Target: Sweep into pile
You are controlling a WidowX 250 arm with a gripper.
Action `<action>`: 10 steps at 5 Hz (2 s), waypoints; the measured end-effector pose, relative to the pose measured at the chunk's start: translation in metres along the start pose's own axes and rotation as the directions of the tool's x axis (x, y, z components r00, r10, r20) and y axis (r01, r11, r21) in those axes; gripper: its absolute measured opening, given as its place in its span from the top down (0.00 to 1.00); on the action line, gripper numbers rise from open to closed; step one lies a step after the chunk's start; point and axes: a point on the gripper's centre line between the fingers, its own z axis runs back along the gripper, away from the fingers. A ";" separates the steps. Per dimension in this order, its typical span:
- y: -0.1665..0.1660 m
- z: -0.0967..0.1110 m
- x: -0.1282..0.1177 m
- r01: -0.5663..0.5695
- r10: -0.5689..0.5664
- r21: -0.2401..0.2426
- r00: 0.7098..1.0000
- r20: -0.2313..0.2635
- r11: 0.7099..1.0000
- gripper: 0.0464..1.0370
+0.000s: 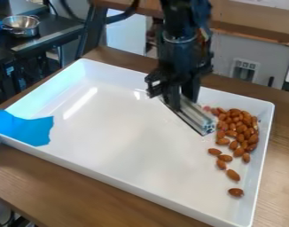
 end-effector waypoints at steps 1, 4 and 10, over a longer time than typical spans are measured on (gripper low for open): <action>0.018 0.003 -0.038 -0.058 0.053 0.063 0.996 0.077 0.996 0.69; 0.032 -0.024 -0.070 -0.335 0.300 0.108 0.920 0.251 0.936 0.69; -0.012 -0.045 -0.030 -0.482 0.441 0.060 0.839 0.317 0.874 0.69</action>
